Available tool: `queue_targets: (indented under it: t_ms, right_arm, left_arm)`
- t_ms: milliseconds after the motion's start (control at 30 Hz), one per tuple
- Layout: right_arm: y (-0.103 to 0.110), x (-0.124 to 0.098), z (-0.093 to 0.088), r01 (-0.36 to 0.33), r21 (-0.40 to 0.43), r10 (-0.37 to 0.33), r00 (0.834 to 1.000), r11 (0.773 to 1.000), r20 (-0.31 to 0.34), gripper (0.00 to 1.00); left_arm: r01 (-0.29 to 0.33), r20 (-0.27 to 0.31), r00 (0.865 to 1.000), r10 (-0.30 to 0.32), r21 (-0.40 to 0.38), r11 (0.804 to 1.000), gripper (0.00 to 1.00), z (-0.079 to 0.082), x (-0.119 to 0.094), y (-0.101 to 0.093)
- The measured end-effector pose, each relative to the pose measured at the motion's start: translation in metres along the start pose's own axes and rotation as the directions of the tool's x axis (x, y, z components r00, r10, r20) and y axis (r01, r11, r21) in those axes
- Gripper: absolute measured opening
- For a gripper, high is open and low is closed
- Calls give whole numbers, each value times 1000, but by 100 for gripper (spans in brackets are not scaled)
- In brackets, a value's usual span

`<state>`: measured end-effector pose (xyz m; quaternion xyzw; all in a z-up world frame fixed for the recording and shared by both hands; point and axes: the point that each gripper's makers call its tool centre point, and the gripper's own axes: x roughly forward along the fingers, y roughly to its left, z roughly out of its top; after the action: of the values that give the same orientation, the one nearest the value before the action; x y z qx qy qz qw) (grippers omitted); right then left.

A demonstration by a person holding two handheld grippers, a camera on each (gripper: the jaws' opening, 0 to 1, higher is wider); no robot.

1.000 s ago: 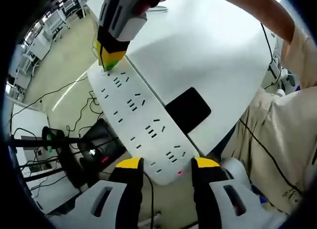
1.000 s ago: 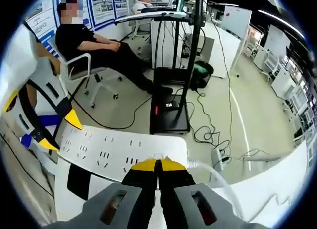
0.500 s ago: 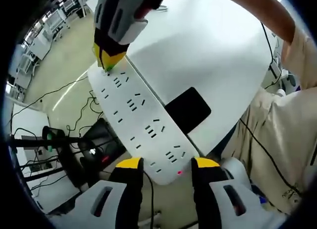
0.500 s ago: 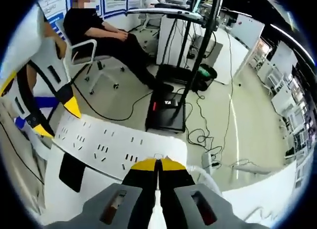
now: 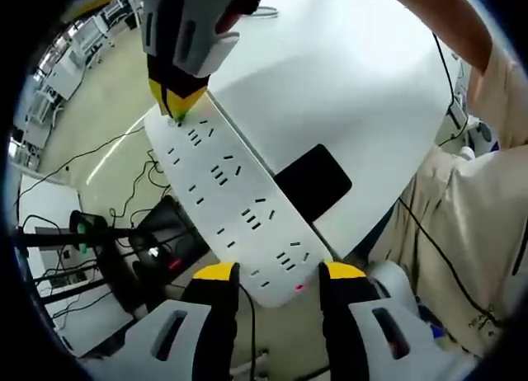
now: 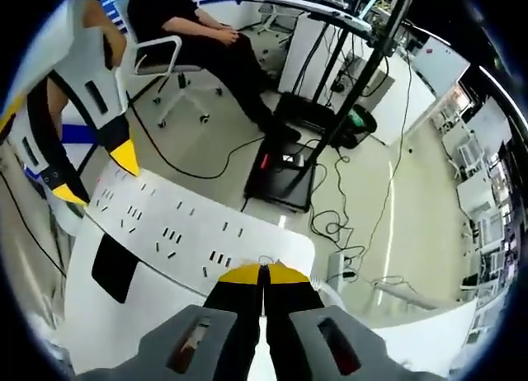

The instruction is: Pick up the power strip scattered on the table, fix it on the side mounting bracket of the table, and press the switch

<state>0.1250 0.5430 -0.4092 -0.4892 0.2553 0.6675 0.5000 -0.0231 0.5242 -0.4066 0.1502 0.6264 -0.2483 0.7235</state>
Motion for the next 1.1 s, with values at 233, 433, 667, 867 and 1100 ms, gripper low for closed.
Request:
queue_targets:
  t_ms: [233, 433, 667, 867, 1100]
  right_arm:
    - [-1, 0, 1, -8, 20, 8, 1000, 1000, 20, 0]
    - [-3, 0, 4, 7, 22, -7, 1000, 1000, 4, 0]
    - [-4, 0, 5, 17, 31, -17, 1000, 999, -10, 0]
    - [-4, -1, 5, 9, 64, -9, 1000, 998, 0, 0]
    - [-4, -4, 9, 11, 115, -14, 1000, 993, 22, 0]
  left_arm:
    - [-1, -16, 1000, 1, 2, 1000, 43, 0, 0, 0]
    - [0, -43, 999, 0, 6, 1000, 43, 1, 1, 0]
    - [-3, -56, 998, 3, 3, 1000, 43, 0, 1, 0]
    - [-5, -52, 999, 5, 2, 1000, 43, 0, 1, 0]
    - [-5, -64, 998, 6, 5, 1000, 43, 0, 1, 0]
